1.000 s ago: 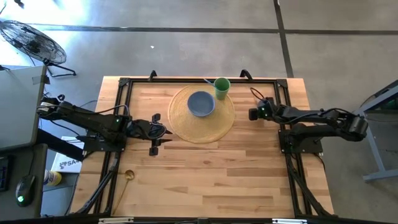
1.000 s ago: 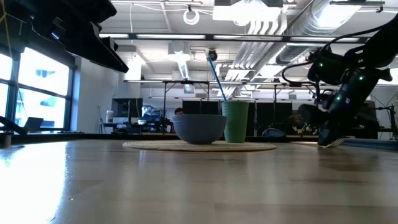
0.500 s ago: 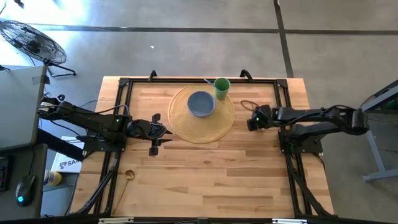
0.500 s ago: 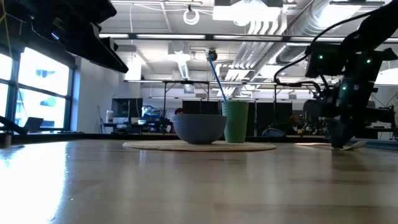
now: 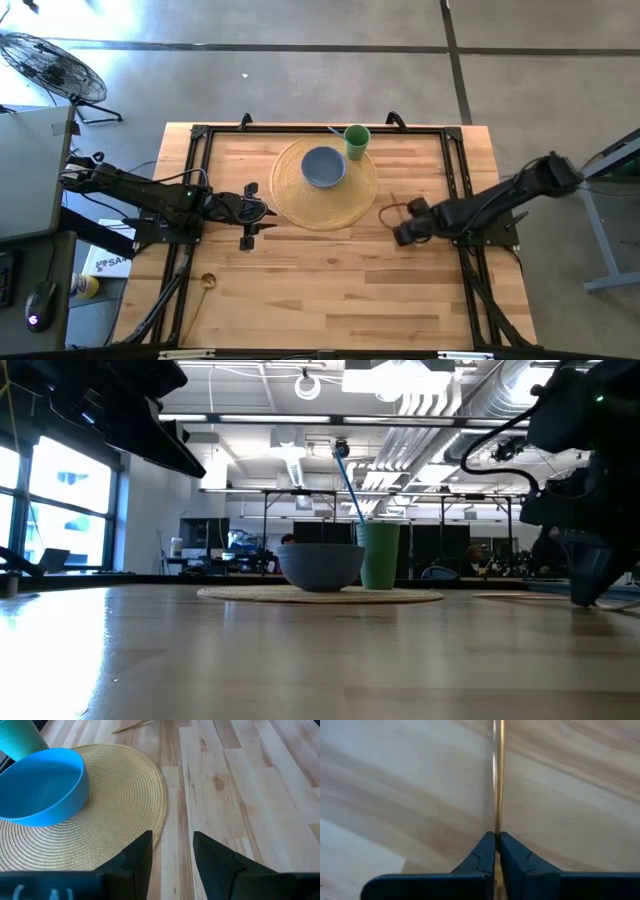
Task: Pick & Place Utensil
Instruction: Put the gold fork into the blue bowl on the brown mat
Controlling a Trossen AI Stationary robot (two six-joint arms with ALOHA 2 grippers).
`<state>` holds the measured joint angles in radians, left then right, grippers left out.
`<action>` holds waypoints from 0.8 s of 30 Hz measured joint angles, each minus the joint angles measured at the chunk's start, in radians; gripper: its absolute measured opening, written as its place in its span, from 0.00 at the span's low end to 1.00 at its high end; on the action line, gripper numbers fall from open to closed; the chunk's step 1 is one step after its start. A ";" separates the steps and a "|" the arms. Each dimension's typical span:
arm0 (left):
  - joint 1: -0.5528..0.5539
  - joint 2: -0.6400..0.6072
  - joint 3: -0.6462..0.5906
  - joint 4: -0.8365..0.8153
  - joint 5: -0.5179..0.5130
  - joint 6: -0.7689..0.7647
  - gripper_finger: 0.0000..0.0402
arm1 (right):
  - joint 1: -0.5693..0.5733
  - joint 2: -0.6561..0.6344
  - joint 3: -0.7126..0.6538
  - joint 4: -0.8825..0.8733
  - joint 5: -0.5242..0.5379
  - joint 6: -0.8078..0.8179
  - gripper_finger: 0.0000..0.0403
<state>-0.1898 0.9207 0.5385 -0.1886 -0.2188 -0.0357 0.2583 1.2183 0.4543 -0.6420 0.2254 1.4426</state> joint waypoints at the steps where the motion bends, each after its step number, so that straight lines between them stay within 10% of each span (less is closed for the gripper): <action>1: 0.000 0.000 0.000 0.000 0.000 0.000 0.34 | 0.029 0.030 0.014 0.007 0.021 0.011 0.02; 24: 0.000 0.000 0.000 -0.026 0.002 -0.022 0.34 | 0.218 0.331 0.112 0.165 0.455 0.006 0.18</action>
<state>-0.1898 0.9207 0.5385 -0.2150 -0.2164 -0.0574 0.4759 1.5497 0.5658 -0.4774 0.6801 1.4483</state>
